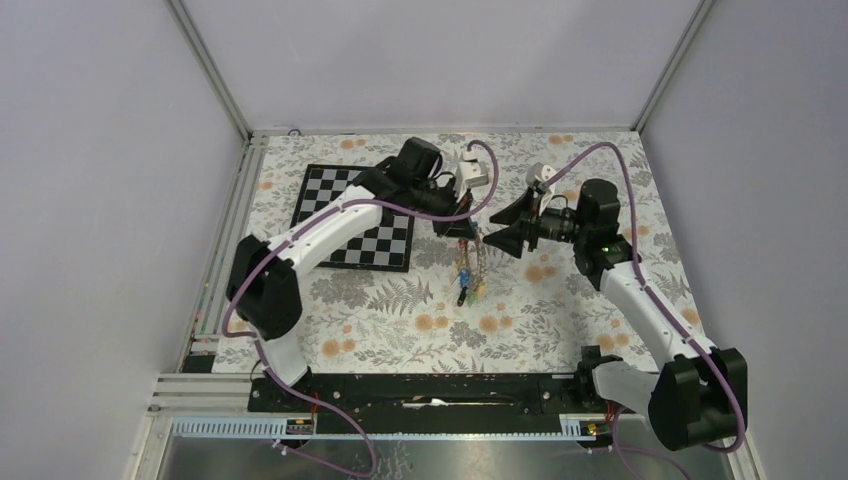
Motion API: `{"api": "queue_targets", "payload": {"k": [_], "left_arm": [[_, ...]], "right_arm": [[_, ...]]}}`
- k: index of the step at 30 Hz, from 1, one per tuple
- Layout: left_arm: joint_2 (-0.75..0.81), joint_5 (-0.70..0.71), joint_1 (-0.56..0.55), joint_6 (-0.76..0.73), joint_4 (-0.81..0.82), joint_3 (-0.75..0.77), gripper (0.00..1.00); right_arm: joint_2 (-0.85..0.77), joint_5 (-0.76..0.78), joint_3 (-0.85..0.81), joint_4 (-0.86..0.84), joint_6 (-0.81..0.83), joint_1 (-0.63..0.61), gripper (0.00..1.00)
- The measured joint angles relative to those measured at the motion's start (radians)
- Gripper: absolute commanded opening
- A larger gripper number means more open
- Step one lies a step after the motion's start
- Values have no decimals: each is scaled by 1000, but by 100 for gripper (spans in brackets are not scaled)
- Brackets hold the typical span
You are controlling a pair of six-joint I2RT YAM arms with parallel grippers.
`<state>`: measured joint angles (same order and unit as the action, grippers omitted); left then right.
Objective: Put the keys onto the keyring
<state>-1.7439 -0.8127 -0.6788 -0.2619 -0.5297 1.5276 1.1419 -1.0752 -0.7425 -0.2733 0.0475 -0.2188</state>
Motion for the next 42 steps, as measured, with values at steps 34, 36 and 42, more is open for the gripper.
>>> {"api": "queue_targets", "payload": {"k": [34, 36, 42], "left_arm": [[-86, 137, -51, 55, 4, -377, 0], [-93, 140, -63, 48, -8, -398, 1], [-118, 135, -74, 30, -45, -422, 8]], "right_arm": [[-123, 264, -53, 480, 259, 128, 69], [-134, 264, -49, 485, 267, 133, 69], [-142, 269, -41, 502, 279, 140, 70]]}}
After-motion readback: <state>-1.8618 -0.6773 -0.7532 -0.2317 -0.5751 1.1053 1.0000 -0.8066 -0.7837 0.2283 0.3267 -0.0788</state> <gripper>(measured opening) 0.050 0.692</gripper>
